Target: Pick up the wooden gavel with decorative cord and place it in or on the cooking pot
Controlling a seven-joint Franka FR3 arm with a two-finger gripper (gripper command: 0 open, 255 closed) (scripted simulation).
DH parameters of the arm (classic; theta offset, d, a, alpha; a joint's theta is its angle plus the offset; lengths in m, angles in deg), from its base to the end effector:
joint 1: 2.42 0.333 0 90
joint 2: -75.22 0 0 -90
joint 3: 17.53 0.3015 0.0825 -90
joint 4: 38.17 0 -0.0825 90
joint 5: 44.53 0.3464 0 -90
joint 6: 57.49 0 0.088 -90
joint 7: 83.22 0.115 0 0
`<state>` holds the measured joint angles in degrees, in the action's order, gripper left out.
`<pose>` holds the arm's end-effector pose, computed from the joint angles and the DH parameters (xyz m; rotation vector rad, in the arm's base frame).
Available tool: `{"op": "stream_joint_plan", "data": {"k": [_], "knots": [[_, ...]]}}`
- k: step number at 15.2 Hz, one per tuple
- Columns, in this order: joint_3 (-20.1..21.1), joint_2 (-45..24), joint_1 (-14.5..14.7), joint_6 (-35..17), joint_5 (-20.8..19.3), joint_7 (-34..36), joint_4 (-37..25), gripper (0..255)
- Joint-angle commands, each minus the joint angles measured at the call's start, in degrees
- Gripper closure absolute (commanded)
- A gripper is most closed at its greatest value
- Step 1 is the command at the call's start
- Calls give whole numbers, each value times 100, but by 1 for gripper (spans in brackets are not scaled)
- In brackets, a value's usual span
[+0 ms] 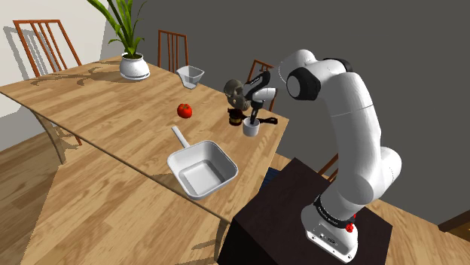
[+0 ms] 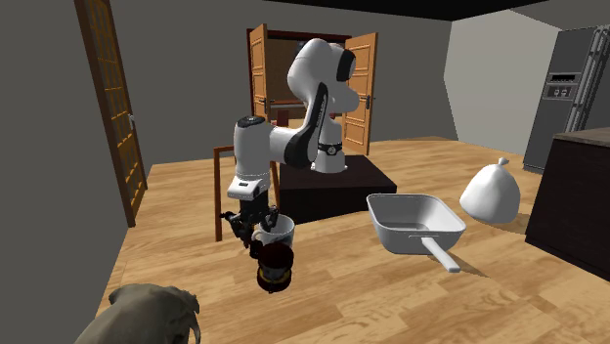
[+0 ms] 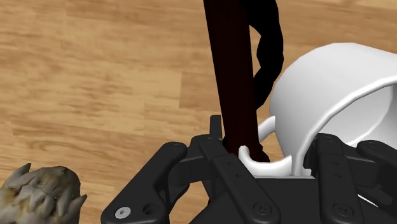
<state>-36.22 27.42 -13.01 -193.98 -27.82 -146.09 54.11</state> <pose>0.5823 -0.2921 0.1632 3.0309 0.7282 -0.0551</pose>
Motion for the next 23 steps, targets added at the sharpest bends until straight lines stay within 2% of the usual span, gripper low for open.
{"op": "stream_joint_plan", "data": {"k": [1, 23], "knots": [[-36, 121, 22, 97, -33, 12, 18, 255], [-359, 1221, 245, 1156, -400, 180, 42, 255]]}}
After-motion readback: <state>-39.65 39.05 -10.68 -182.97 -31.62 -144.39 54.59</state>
